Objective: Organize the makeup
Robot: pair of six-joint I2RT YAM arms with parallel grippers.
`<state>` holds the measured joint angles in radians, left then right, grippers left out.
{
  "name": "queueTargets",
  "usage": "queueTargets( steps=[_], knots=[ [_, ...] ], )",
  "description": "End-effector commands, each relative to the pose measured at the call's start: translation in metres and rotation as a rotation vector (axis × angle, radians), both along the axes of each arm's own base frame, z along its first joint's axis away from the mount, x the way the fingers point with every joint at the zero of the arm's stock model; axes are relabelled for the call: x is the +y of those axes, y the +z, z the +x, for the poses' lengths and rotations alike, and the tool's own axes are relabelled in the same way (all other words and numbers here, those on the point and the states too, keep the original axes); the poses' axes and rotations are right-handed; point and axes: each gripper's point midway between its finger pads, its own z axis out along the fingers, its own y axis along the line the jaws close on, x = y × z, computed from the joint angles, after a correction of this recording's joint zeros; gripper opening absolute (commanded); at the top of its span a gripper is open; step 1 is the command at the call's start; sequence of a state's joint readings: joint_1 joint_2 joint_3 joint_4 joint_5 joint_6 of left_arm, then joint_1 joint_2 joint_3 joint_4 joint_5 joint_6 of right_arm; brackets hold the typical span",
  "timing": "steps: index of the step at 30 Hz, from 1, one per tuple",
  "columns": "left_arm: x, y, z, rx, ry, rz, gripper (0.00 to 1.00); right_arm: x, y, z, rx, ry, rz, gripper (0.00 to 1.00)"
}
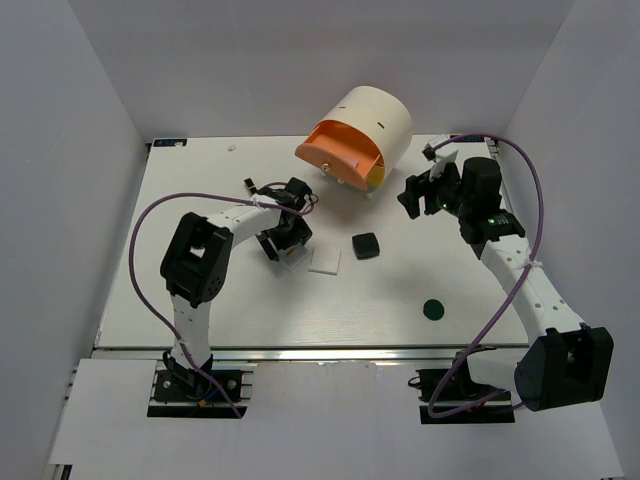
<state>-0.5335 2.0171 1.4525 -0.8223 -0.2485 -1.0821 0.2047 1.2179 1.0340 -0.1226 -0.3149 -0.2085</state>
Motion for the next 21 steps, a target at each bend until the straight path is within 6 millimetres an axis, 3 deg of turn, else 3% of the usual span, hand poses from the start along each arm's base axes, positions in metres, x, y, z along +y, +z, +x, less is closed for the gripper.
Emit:
queueTargets(
  steps=[1,5,21],
  knots=[
    [0.01,0.042,0.01,-0.137,-0.037,0.028,0.0,-0.002,0.03,0.004,-0.082,-0.008,0.031,0.77],
    [0.01,0.089,0.021,-0.277,-0.048,-0.007,0.0,-0.004,0.029,0.003,-0.078,-0.014,0.033,0.77],
    [-0.039,0.295,0.074,-0.839,-0.128,-0.329,0.0,-0.002,0.029,0.002,-0.073,-0.004,0.042,0.76]
  ],
)
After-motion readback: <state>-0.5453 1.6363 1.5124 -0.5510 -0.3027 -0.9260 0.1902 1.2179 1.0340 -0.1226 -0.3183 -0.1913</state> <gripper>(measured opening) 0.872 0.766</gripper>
